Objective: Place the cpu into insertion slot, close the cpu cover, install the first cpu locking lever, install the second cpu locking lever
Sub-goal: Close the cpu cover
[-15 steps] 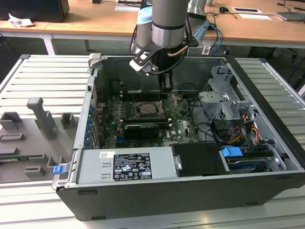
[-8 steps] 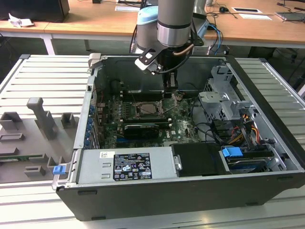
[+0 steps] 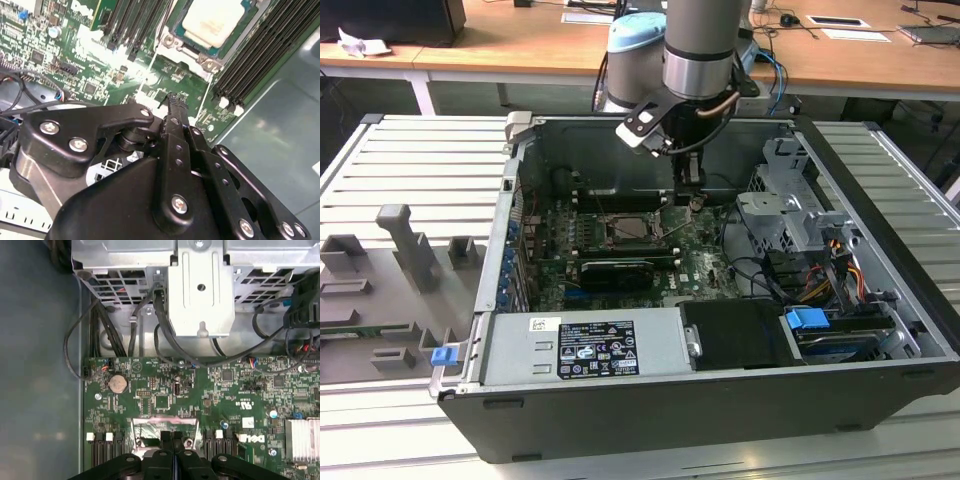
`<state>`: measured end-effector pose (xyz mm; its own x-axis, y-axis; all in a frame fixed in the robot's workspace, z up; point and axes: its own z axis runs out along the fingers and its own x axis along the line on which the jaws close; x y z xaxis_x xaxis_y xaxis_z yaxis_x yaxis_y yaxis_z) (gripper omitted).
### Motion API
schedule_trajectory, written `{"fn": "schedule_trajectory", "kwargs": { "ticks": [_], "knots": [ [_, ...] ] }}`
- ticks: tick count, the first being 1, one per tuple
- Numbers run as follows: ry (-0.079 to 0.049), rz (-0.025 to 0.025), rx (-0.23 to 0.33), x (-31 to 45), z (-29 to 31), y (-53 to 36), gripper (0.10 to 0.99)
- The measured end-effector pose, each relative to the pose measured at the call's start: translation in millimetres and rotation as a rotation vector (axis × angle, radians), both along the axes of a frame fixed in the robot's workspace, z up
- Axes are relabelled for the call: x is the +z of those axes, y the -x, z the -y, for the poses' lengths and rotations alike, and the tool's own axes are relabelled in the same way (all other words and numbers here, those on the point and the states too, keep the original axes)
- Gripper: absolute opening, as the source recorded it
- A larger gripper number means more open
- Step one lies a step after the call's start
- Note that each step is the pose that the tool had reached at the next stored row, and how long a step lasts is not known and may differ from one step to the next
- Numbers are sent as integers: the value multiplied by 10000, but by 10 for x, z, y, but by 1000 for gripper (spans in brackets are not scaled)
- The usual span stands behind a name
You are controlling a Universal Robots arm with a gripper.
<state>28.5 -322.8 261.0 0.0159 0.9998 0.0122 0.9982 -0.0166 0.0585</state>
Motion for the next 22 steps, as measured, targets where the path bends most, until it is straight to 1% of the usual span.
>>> {"fn": "schedule_trajectory", "kwargs": {
  "ticks": [2, 5, 7, 10, 12, 13, 15, 17, 22],
  "knots": [
    [1, -17, 0, -2, 0, -84, 106],
    [2, -48, 3, -13, 0, -182, 106],
    [1, -90, 6, -26, -11, -272, 106],
    [2, -105, 63, -46, -27, -315, 106],
    [18, -118, 91, -74, -35, -340, 106],
    [22, -126, 102, -119, -42, -347, 106],
    [21, -136, 111, -164, -45, -348, 106],
    [23, -142, 116, -168, -45, -320, 106],
    [23, -142, 116, -168, -45, -284, 106]
  ]
}}
